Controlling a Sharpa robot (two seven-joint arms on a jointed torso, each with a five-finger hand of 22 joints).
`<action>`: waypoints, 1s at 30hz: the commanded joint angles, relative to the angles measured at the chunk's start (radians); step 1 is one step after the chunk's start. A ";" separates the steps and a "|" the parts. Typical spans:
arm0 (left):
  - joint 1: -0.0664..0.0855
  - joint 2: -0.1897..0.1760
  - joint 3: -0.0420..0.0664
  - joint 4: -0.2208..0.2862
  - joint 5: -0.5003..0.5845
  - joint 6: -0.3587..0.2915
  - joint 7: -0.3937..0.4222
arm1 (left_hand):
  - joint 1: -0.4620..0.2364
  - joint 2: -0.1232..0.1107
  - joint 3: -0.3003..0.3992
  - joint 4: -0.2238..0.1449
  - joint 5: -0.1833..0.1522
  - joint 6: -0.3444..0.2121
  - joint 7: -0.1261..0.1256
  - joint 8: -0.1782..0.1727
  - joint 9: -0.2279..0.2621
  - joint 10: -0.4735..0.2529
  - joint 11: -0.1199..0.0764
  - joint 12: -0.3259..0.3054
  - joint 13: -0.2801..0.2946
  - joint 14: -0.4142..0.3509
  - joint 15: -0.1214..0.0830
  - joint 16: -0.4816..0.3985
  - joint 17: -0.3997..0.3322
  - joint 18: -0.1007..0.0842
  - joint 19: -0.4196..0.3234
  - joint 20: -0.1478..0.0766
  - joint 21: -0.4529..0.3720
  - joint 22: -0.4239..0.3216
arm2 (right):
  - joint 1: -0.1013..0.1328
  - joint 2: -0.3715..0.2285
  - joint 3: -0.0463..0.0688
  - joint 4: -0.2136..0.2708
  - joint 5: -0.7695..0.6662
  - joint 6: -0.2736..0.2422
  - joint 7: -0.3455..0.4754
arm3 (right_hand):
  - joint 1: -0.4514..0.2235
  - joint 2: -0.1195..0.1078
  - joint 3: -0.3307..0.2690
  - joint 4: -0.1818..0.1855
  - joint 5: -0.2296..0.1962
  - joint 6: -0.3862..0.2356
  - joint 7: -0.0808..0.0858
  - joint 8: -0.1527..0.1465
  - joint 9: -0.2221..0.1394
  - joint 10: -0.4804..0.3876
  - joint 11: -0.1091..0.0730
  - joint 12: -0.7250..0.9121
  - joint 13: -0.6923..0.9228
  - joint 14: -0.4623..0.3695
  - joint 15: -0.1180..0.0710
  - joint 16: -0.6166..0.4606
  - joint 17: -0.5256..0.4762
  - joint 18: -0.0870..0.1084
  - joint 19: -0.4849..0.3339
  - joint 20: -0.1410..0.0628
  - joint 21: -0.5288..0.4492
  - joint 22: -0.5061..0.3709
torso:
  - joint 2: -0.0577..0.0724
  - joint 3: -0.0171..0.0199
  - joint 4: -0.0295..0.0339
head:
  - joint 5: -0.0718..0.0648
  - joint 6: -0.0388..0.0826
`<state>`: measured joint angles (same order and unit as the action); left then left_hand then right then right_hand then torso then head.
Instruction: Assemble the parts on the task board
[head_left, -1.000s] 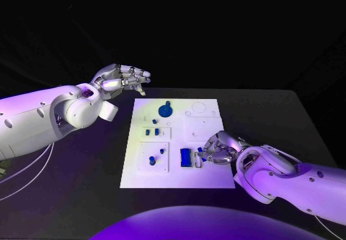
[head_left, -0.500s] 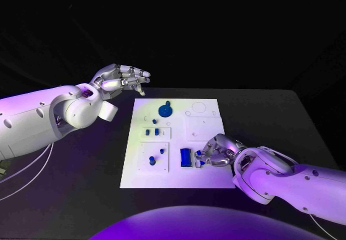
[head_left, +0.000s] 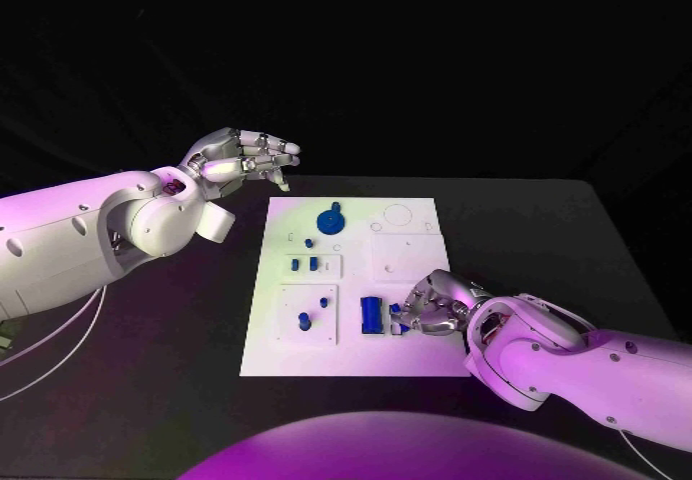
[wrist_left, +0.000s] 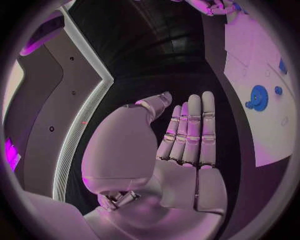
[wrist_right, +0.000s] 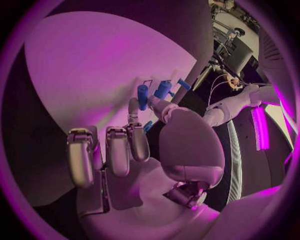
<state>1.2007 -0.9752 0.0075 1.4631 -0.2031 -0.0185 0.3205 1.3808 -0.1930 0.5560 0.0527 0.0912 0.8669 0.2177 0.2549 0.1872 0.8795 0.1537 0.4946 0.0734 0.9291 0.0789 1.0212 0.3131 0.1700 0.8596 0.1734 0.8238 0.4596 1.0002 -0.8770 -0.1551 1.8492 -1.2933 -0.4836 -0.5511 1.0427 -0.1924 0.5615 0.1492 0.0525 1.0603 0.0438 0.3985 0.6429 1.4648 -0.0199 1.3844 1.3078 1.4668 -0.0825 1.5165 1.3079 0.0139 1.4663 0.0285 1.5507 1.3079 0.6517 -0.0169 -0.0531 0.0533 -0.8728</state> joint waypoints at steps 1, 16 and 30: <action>0.001 0.001 0.001 0.003 0.002 0.016 0.003 | -0.001 0.006 -0.002 0.005 0.002 -0.004 0.000 0.006 0.001 -0.009 0.001 0.006 -0.001 -0.002 0.003 0.005 0.001 0.013 0.008 0.001 -0.004 -0.001 | -0.001 -0.002 0.000 0.004 -0.001 0.017 0.001 | -0.009 0.005 -0.008 0.003 -0.002 0.007 0.001 0.003 0.001 0.039 -0.008 0.006 0.140 0.080 -0.005 0.003 0.143 -0.010 0.097 -0.004 0.001 0.257 | -0.001 0.0003 -0.0001 | 0.002 0.000; 0.001 0.000 0.001 0.003 0.002 0.015 0.003 | -0.003 0.006 -0.001 0.007 0.002 -0.004 -0.001 0.007 0.001 -0.010 0.001 0.007 -0.001 -0.003 0.003 0.005 0.001 0.013 0.008 0.001 -0.007 -0.002 | -0.001 -0.004 0.000 0.008 -0.003 0.025 0.007 | -0.040 0.027 -0.024 0.028 -0.002 0.014 -0.002 0.008 0.005 0.046 -0.011 0.018 0.150 0.081 -0.007 0.006 0.148 -0.011 0.099 -0.007 0.005 0.259 | 0.001 0.0006 0.0007 | 0.000 0.000; 0.001 0.000 0.001 0.003 0.002 0.015 0.003 | -0.003 0.006 -0.001 0.007 0.002 -0.004 -0.001 0.007 0.001 -0.010 0.001 0.007 -0.001 -0.003 0.003 0.005 0.001 0.013 0.008 0.001 -0.007 -0.002 | -0.001 -0.002 0.000 0.009 -0.004 0.059 0.011 | -0.034 0.026 -0.025 0.022 -0.002 0.014 -0.005 0.009 0.006 0.048 -0.013 0.022 0.153 0.082 -0.008 0.006 0.149 -0.011 0.099 -0.008 0.006 0.259 | 0.000 -0.0004 0.0001 | 0.003 0.000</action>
<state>1.2008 -0.9762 0.0075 1.4633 -0.2031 -0.0174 0.3182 1.3808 -0.1930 0.5560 0.0527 0.0912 0.8669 0.2177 0.2549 0.1872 0.8757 0.1574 0.4946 0.0735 0.9291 0.0789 1.0212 0.3131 0.1700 0.8596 0.1734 0.8238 0.4582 1.0000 -0.8798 -0.1551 1.8566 -1.2928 -0.4562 -0.5477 1.0081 -0.1658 0.5367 0.1740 0.0525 1.0708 0.0406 0.4024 0.6480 1.4647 -0.0270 1.4010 1.3078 1.4667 -0.0824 1.5164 1.3076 0.0138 1.4663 0.0286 1.5548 1.3076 0.6514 -0.0170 -0.0529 0.0557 -0.8728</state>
